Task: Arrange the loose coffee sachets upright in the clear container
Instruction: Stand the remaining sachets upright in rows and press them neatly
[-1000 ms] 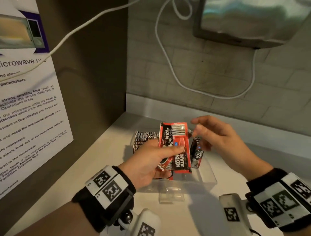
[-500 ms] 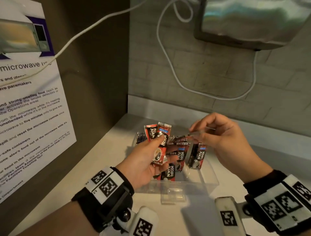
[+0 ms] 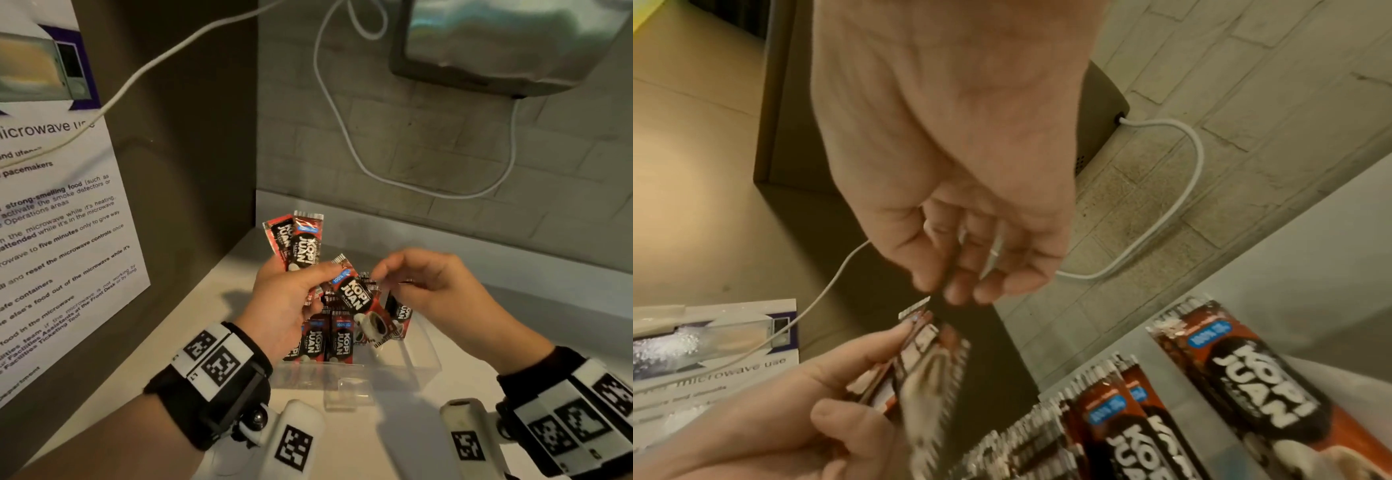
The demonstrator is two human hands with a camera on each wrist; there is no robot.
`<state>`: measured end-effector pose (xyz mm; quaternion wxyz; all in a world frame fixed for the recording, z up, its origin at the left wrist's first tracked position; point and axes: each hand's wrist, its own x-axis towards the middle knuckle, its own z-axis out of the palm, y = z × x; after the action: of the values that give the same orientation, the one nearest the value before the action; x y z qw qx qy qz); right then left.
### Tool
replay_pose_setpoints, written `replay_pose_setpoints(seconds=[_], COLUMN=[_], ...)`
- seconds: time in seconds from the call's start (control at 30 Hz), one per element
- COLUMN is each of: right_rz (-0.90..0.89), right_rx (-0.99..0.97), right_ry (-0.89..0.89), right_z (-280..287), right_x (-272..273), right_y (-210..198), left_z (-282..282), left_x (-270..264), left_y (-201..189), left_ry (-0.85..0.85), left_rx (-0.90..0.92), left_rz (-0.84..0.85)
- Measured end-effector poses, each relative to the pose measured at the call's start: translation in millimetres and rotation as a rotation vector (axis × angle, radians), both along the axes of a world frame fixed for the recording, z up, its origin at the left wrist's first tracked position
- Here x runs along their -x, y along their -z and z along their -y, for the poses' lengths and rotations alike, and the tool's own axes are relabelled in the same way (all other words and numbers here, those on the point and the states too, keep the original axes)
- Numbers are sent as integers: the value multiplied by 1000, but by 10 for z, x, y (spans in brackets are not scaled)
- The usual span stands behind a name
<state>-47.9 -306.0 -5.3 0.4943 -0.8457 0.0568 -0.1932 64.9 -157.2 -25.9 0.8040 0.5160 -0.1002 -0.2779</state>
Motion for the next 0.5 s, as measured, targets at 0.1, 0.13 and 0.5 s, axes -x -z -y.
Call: replay_pose_setpoints(seconds=[0.1,0.13,0.5], right_rz=[-68,-86,-60], right_rx=[76,94,-4], right_ry=[81,91,348], right_z=[-48,-59,540], right_x=[-127,-164,-15], right_y=[-68,-78,-22], left_z=[42,62,-99], left_x=[113,144,10], left_y=[-8,-5,-35], left_ry=[91,114,70], left_rx=[-56,-74,-17], left_rz=[116,130,-101])
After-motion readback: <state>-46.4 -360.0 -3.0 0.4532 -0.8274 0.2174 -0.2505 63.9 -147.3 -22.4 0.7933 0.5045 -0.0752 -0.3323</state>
